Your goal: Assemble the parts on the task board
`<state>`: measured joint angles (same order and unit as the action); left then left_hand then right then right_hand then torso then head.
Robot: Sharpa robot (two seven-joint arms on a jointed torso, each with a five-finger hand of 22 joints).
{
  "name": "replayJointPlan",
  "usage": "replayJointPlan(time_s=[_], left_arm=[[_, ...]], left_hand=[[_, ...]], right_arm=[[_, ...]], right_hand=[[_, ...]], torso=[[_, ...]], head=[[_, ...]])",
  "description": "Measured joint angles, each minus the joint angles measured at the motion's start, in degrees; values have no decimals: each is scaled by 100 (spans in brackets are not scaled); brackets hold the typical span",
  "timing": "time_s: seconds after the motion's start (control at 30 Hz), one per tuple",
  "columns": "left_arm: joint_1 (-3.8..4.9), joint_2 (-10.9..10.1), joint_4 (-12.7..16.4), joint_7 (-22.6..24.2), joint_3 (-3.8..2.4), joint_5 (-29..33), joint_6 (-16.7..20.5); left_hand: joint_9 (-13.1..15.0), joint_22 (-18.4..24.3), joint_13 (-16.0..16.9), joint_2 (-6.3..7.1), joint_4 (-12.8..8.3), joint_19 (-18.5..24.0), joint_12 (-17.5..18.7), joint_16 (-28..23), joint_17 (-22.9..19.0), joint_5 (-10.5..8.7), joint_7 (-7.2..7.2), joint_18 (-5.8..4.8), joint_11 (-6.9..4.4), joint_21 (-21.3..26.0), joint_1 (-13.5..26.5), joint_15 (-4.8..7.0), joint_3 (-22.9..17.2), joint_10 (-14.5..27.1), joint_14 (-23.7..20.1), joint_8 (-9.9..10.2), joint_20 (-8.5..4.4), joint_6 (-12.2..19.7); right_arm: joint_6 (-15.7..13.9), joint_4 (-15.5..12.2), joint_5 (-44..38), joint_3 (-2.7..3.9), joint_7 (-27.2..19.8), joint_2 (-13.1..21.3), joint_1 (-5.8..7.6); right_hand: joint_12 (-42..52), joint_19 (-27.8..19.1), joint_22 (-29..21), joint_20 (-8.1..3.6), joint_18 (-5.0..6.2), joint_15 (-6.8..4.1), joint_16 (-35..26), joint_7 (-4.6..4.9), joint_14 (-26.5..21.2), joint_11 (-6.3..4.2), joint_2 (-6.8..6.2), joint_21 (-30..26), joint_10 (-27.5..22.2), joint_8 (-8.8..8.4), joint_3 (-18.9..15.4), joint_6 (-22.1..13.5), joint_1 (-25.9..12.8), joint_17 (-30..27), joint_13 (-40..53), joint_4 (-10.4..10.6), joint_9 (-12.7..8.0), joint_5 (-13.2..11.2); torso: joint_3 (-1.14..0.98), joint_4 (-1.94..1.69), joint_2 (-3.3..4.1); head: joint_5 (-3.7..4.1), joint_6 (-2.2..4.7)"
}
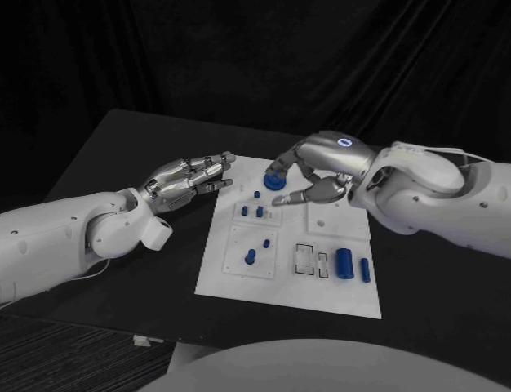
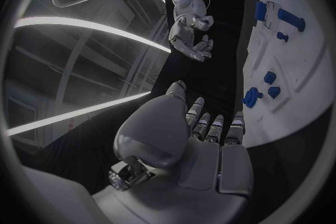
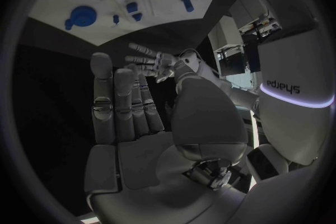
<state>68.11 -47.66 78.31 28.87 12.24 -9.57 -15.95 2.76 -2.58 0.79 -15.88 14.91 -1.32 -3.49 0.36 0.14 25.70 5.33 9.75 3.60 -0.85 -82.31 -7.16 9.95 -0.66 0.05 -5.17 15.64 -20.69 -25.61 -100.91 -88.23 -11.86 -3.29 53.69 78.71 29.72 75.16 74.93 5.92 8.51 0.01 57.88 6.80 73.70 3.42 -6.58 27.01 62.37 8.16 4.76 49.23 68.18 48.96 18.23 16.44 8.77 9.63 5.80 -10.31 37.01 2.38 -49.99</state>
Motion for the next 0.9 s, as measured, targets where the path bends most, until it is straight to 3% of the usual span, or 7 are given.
replayJointPlan(time_s=[0.03,0.1,0.13,0.2,0.3,0.57,0.9], left_arm=[[0,-2,5,6,0,0,7],[0,-3,14,24,0,0,33],[0,-4,18,34,0,0,47],[0,-7,22,64,0,0,81],[0,-19,30,109,0,0,124],[0,-38,59,172,0,0,174],[-1,-52,62,202,0,0,185]], left_hand=[[0,35,0,0,2,31,0,-16,-2,11,0,0,17,0,0,61,-21,18,-4,0,-31,0],[0,89,15,0,2,85,-91,-16,-5,47,0,0,44,23,0,149,-50,-8,-3,-24,-96,0],[0,102,20,0,2,78,-121,-16,-6,66,7,0,53,23,0,164,-50,-17,-3,-25,-125,-8],[-1,114,29,0,2,88,-156,-16,-8,114,21,0,54,23,0,164,-50,-17,-3,-25,-152,-21],[-1,124,29,-23,2,88,-156,-16,-9,114,21,-1,53,23,-23,184,-81,-17,-23,-25,-152,-21],[5,124,29,-23,2,88,-178,-16,-8,135,27,0,53,23,-23,184,-81,-17,-23,-47,-152,-74],[13,129,29,-23,2,88,-178,-16,-7,135,31,-1,71,23,-23,184,-81,-36,-23,-82,-152,-112]], right_arm=[[-46,0,161,1,-5,96,59],[-79,15,498,3,9,285,149],[-66,25,618,3,36,343,169],[53,48,825,1,164,436,195],[444,68,959,-3,506,524,189],[1504,124,910,-13,1501,634,-23],[3099,21,869,-10,2721,646,-95]], right_hand=[[1079,130,0,-140,-8,-80,496,-40,235,-155,30,447,405,52,-47,100,12,554,1393,-17,126,117],[3545,655,-1,-222,-277,-249,2106,-75,895,-211,133,2372,1668,198,-58,228,10,2236,4460,-6,321,226],[4611,788,0,-238,-370,-260,2562,-89,969,-237,164,3087,1956,290,-83,260,-21,2441,5156,-1,409,230],[5795,860,-1,-275,-512,-277,3094,-134,1005,-260,196,4332,2120,518,-189,444,-365,2572,5579,9,593,207],[6009,880,-1,-295,-633,-308,3197,-227,1035,-295,209,5306,2165,708,-255,920,-1316,2599,5669,30,788,326],[6009,879,-1,-501,-720,-559,3197,-500,1030,-505,237,6184,2150,887,-166,1869,-1954,2599,5672,55,1064,519],[6009,878,-1,-603,-718,-671,3197,-679,1020,-633,220,6179,2153,851,-94,2389,-2058,2598,5671,16,1224,207]], torso=[[1,-1,0],[2,-3,-1],[2,-5,-1],[3,-10,1],[3,-13,5],[9,7,9],[-1,34,28]], head=[[36,0],[93,0],[129,0],[175,0],[210,0],[204,0],[196,0]])
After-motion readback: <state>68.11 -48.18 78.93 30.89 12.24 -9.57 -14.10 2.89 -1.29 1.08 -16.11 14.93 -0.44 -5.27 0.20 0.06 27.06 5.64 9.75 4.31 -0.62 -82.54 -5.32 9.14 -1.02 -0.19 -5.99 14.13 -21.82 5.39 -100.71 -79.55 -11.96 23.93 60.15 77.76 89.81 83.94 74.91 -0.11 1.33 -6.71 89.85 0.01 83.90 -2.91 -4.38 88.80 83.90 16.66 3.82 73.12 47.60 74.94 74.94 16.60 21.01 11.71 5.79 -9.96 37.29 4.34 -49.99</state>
